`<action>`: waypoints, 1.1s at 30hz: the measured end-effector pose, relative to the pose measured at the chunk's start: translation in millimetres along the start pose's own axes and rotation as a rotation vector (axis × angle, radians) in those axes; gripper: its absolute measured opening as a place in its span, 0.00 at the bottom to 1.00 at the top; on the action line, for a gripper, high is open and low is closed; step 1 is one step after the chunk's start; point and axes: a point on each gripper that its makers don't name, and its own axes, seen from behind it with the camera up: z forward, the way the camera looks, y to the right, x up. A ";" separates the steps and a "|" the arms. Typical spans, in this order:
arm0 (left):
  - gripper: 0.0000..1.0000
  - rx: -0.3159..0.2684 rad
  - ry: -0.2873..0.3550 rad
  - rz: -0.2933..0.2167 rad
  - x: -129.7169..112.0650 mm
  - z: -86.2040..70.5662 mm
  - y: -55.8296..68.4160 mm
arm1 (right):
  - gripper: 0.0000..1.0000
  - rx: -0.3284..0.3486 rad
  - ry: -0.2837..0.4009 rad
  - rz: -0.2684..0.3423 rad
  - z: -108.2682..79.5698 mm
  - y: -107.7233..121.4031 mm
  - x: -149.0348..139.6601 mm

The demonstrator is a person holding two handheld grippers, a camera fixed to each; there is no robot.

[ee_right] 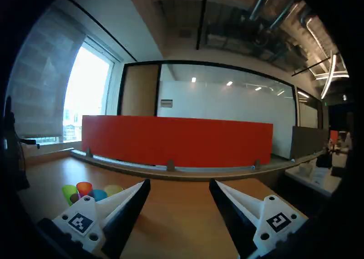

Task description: Pour water

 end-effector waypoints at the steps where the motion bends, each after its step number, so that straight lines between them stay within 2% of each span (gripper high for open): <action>1: 0.93 0.000 0.001 0.001 4.0 1.5 -0.7 | 1.00 0.000 0.000 0.003 1.3 0.3 3.6; 6: 0.93 -0.004 -0.004 0.009 24.3 8.4 -2.6 | 1.00 0.000 -0.001 0.019 8.3 2.4 22.4; 18: 0.93 -0.030 -0.001 0.025 58.8 23.6 -4.6 | 1.00 0.033 -0.006 0.002 21.8 -6.7 54.9; 21: 0.93 -0.041 -0.007 0.021 63.2 26.5 -5.5 | 1.00 0.042 -0.011 0.006 24.9 -9.5 57.3; 27: 0.93 -0.054 -0.017 0.045 68.3 30.0 -5.3 | 1.00 0.050 -0.016 0.002 29.0 -12.1 61.5; 33: 0.93 -0.074 -0.023 0.060 70.9 32.7 -1.8 | 1.00 0.068 -0.016 -0.039 32.0 -17.4 65.3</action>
